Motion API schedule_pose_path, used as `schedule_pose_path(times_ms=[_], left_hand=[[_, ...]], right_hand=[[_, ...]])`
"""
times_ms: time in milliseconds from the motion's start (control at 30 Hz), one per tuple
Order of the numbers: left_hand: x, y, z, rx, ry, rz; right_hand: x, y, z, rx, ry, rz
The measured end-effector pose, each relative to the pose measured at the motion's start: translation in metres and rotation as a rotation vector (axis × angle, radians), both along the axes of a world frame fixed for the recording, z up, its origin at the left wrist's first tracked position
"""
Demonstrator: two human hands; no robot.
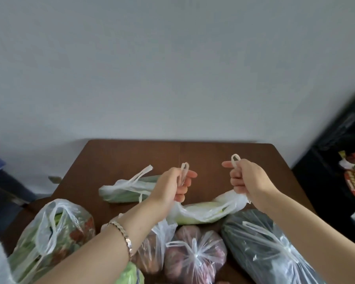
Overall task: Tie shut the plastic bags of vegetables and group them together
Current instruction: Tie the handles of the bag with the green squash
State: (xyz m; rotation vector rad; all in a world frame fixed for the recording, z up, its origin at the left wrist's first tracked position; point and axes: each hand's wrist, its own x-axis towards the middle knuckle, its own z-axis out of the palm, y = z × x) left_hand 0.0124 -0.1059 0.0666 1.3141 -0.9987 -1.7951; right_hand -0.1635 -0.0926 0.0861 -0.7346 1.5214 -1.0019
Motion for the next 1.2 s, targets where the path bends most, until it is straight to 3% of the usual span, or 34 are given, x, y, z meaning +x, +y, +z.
schedule_pose_path(times_ms=[200, 367, 533, 700, 800, 933, 1067, 1133, 1200], left_hand=[[-0.018, 0.037, -0.014, -0.041, -0.044, 0.004], [-0.024, 0.055, -0.02, 0.121, 0.081, 0.145], [-0.027, 0.061, -0.02, 0.041, -0.114, 0.114], [-0.032, 0.066, -0.016, -0.166, -0.384, -0.021], [-0.028, 0.066, -0.018, -0.302, -0.539, -0.244], [-0.028, 0.076, -0.02, -0.355, -0.511, -0.403], [-0.03, 0.082, -0.03, -0.434, -0.502, -0.237], [-0.028, 0.08, -0.029, -0.446, -0.498, -0.105], [-0.023, 0.078, -0.028, -0.441, -0.477, -0.034]], right_hand=[[0.013, 0.031, -0.021, -0.069, 0.065, 0.052], [0.024, 0.062, -0.039, -0.114, 0.119, 0.176], [0.019, 0.077, -0.041, -0.179, 0.018, 0.247], [0.012, 0.08, -0.044, -0.172, 0.091, 0.187], [0.009, 0.082, -0.049, -0.142, 0.12, 0.09], [0.002, 0.077, -0.062, -0.098, 0.215, -0.017], [0.009, 0.077, -0.064, -0.206, 0.475, 0.132], [0.013, 0.077, -0.062, -0.253, 0.48, 0.293], [0.014, 0.079, -0.061, -0.233, 0.37, 0.403]])
